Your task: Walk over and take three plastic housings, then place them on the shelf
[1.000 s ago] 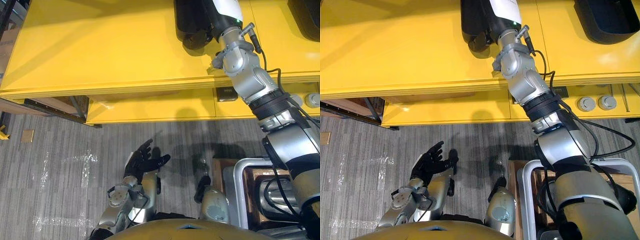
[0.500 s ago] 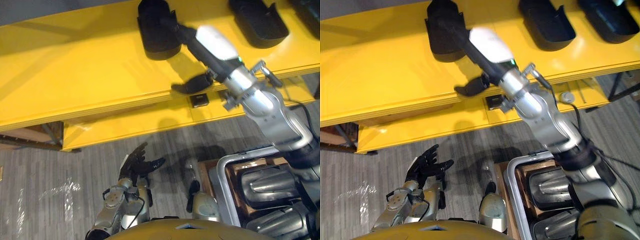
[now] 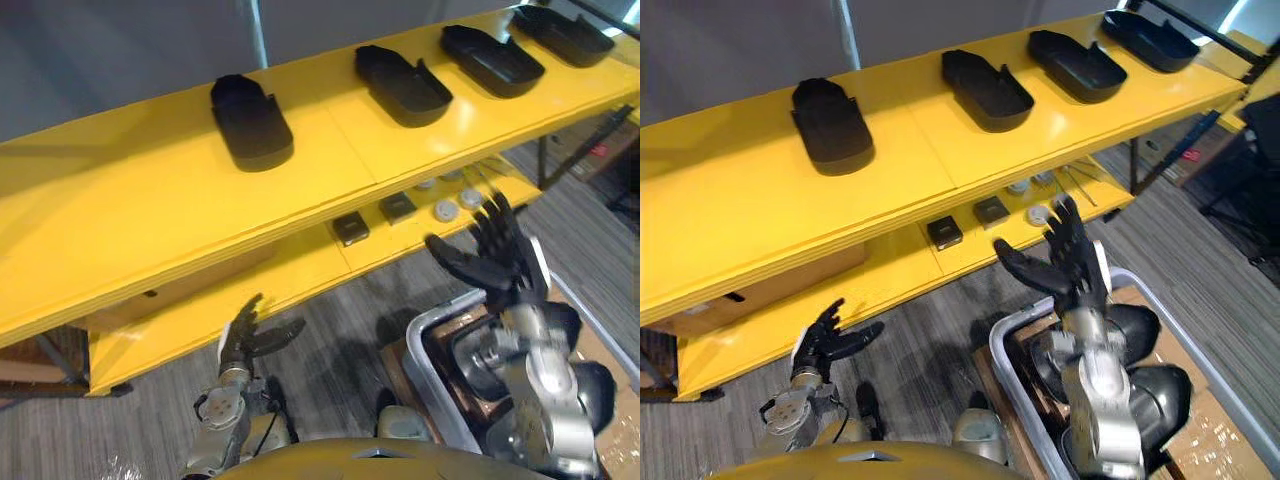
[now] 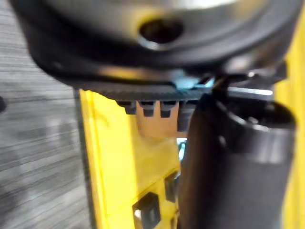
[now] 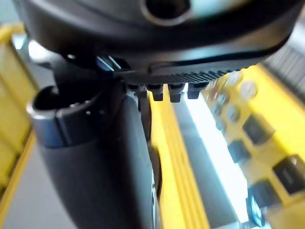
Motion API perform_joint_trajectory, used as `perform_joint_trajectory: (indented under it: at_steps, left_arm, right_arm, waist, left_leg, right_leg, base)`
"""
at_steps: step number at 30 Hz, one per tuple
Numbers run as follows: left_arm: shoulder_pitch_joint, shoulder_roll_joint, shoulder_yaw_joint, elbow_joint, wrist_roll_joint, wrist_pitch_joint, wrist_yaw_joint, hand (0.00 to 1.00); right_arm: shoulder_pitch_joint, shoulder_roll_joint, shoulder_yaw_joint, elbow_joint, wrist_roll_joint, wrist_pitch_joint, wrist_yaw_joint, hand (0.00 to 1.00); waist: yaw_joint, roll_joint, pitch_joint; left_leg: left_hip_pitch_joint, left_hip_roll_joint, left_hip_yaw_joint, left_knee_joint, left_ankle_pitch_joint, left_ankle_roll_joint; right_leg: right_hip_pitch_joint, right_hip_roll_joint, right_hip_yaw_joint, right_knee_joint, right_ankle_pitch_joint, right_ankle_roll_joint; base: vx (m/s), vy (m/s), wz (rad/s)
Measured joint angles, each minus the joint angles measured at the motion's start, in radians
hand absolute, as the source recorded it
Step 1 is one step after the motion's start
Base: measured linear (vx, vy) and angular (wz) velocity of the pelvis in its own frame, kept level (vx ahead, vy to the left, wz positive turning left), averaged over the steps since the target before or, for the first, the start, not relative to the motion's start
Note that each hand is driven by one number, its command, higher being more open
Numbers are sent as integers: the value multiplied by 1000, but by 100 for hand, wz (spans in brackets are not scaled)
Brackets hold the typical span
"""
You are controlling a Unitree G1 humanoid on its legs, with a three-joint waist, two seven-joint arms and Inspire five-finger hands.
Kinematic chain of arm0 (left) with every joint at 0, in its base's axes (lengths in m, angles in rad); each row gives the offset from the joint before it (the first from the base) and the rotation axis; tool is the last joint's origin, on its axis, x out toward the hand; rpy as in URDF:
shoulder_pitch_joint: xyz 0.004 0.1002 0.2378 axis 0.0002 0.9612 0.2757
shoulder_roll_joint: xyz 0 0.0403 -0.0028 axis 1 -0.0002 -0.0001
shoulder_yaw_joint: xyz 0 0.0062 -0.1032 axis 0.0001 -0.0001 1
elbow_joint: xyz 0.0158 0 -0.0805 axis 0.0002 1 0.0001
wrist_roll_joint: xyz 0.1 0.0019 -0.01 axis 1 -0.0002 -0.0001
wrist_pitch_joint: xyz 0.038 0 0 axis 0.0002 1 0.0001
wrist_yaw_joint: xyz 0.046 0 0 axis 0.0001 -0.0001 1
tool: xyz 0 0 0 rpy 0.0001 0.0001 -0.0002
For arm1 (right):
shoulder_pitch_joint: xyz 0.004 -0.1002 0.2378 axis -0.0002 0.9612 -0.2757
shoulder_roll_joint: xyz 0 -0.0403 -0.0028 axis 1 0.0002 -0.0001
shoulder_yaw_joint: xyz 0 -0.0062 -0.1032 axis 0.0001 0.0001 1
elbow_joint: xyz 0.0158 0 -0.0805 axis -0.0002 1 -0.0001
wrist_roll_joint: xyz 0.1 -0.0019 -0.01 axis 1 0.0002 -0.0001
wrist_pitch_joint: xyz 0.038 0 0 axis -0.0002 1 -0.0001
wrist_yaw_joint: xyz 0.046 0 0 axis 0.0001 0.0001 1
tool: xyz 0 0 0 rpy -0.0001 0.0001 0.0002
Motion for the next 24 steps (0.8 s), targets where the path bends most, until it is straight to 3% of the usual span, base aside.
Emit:
perform_joint_trajectory:
  at_steps: [4,9,16,20,24]
  left_arm:
    - [6,6,-14,-57,0,15,3,100]
    - [-29,25,-73,5,0,84,-15,100]
    - [8,23,-78,99,-42,116,35,100]
    - [1,15,-79,126,-70,113,77,100]
    - [1,23,-79,177,-93,108,86,100]
  right_arm:
    - [100,59,-31,0,1,-77,-103,100]
    - [139,80,-66,26,5,-87,-174,100]
    - [271,187,-121,155,116,-189,-145,100]
    - [306,182,-30,208,112,-193,-132,100]
    - [233,168,20,282,117,-206,-121,100]
  waist:
    - [-44,4,-49]
    - [-94,-13,-70]
    - [-144,-15,-76]
    - [-147,-14,-77]
    - [-141,-8,-96]
  left_leg:
    - [22,13,76,1,-20,-8]
    - [53,32,150,3,-32,-18]
    - [113,47,278,3,-65,-37]
    - [118,50,293,0,-76,-51]
    - [116,47,275,5,-79,-60]
  right_leg:
    - [-24,14,76,-9,11,-8]
    - [-40,38,153,-22,34,-8]
    - [-54,67,275,-42,56,-8]
    - [-57,67,275,-46,55,-12]
    - [-60,68,274,-44,55,-13]
  base:
    - [11,0,-51]
    - [8,-12,-52]
    - [24,-4,-53]
    - [8,-11,-13]
    - [36,-12,0]
